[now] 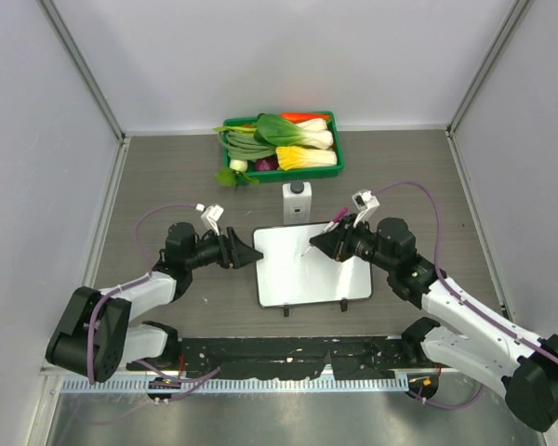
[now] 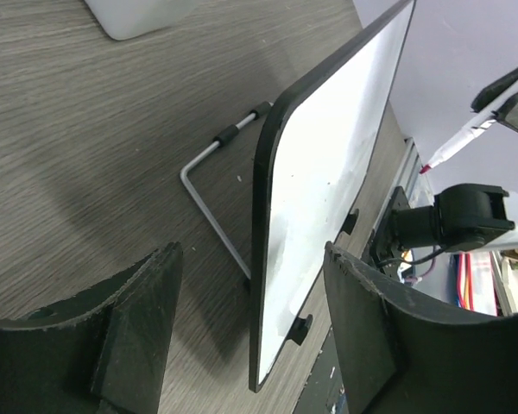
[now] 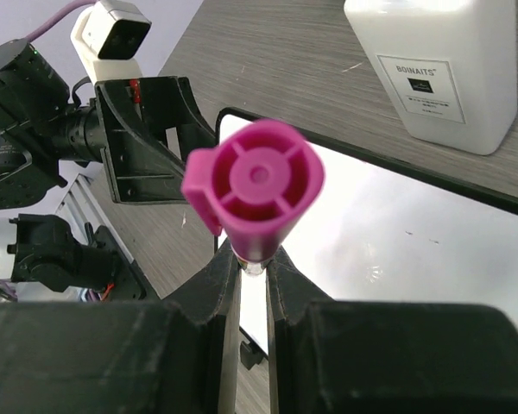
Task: Write a sentence on the whiteboard
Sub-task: Hold the whiteboard on the whiteboard stand, then write on the whiteboard at the whiteboard stand.
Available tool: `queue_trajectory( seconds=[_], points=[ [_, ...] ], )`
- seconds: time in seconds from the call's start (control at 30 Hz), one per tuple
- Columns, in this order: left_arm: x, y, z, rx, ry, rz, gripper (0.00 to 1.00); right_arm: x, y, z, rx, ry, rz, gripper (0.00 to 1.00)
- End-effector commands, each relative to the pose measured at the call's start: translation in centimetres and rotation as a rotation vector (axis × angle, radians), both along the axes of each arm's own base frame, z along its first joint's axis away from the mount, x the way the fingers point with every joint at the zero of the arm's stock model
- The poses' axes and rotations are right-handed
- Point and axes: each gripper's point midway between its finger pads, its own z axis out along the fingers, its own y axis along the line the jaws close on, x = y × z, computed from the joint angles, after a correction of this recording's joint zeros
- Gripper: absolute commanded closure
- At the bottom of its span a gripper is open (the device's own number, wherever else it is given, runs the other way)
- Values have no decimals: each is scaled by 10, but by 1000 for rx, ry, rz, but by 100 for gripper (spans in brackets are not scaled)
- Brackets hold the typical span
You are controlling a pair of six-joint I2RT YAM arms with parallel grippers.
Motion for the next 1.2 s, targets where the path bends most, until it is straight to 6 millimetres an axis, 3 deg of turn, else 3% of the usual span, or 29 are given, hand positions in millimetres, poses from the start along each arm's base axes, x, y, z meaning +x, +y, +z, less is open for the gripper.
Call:
queue_trajectory(
  seconds=[0.0, 0.13, 0.37, 0.47, 0.83, 1.17],
  points=[
    [-2, -12, 20, -72, -73, -89, 34, 18, 15, 33, 21, -121, -24, 99],
    [-3, -15, 18, -96, -67, -117, 45, 21, 33, 35, 3, -142, -2, 99],
    [-8, -18, 14, -100, -66, -156, 49, 22, 63, 44, 5, -184, 31, 99],
    [-10, -20, 14, -105, -66, -172, 56, 21, 73, 40, -6, -184, 43, 99],
    [-10, -19, 11, -85, -64, -182, 99, 31, 82, 41, -51, -247, -4, 99],
    [-10, -18, 7, -67, -59, -179, 100, 35, 93, 49, -50, -288, -22, 99]
  ],
)
